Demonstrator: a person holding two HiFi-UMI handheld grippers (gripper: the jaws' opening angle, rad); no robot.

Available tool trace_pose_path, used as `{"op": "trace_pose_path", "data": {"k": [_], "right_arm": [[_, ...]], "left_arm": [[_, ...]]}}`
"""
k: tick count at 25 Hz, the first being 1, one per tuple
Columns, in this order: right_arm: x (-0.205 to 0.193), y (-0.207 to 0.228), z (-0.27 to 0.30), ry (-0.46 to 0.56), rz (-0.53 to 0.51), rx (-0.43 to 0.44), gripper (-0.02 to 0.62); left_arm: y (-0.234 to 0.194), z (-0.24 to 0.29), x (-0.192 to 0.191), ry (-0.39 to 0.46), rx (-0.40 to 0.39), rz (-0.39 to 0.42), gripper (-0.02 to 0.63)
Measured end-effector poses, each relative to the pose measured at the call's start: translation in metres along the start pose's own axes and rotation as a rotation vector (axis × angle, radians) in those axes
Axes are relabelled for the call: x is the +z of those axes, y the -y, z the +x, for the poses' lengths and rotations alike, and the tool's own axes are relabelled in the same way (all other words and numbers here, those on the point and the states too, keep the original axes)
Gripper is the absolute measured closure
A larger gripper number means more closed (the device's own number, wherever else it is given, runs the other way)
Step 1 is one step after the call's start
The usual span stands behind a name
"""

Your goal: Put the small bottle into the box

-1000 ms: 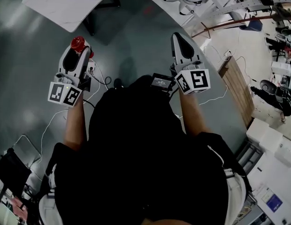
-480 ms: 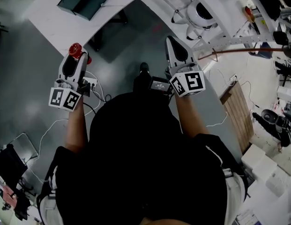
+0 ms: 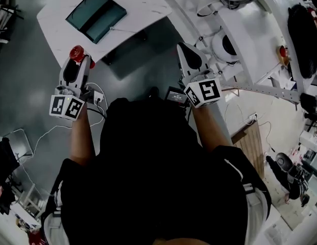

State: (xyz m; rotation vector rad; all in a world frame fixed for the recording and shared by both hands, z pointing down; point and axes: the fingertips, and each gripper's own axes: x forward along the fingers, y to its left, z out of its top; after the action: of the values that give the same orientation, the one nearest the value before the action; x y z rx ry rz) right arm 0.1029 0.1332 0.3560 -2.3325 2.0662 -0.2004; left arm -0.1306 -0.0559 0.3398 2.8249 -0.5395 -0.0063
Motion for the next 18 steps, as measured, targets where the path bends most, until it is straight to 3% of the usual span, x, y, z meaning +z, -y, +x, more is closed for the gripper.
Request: {"op": "trace_pose_path", "data": {"k": [9,18], "right_arm": [[-0.011,0.048,0.074,-0.026,0.037,0.078,0.561],[-0.029,0.080,0.187,-0.139,0.009,0.140,0.561]], "left_arm": [[-0.027,0.062,0.007,-0.070,0.054,0.077,0.391],[-0.105,0.146,-0.016,-0.226,0.022,0.218,0.391]]}}
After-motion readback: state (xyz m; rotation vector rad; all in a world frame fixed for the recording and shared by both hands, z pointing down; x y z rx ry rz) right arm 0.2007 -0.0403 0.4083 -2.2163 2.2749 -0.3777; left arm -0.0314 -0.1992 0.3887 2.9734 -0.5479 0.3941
